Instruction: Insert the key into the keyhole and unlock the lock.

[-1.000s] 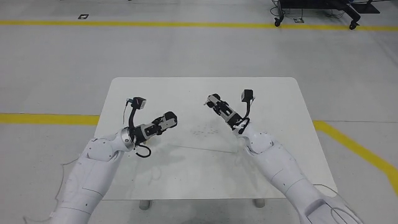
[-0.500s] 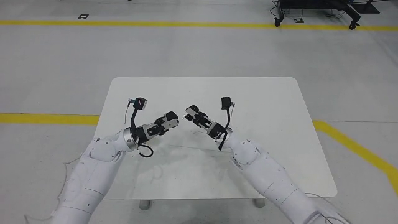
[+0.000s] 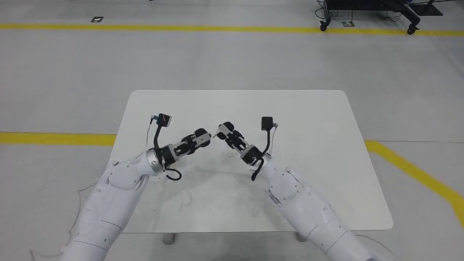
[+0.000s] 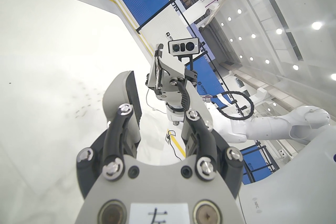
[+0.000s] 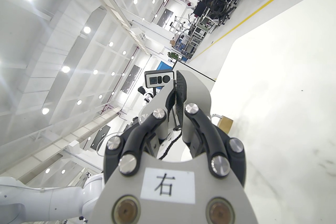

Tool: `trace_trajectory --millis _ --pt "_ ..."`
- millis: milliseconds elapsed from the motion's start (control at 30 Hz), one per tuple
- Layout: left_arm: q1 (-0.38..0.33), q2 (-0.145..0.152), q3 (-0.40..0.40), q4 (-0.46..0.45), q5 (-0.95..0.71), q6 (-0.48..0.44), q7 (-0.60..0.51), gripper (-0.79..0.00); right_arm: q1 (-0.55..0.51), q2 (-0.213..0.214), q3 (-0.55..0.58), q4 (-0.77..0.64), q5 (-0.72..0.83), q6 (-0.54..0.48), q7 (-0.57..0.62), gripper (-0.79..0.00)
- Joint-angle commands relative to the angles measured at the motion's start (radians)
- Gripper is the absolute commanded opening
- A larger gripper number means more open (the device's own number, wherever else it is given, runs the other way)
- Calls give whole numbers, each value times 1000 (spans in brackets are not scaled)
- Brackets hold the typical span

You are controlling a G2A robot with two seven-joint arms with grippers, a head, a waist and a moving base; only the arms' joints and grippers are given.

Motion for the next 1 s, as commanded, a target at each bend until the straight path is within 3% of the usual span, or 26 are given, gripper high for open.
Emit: trace_trajectory --millis 0,33,500,800,967 --pt "-3 0 3 2 -1 8 5 -511 2 -3 -5 -1 -1 9 7 -785" --pt "-3 0 4 3 -1 9 5 -554 4 -5 -8 -1 -1 12 12 -785" --pt "-19 0 19 18 -8 31 -2 -613 34 -29 -19 41 9 20 28 -785" --pt "-31 -2 32 29 -4 44 -3 -785 37 -36 -6 50 8 21 34 -785" --pt "-33 -1 30 35 -7 50 4 -785 37 -39 -1 53 2 24 41 -785"
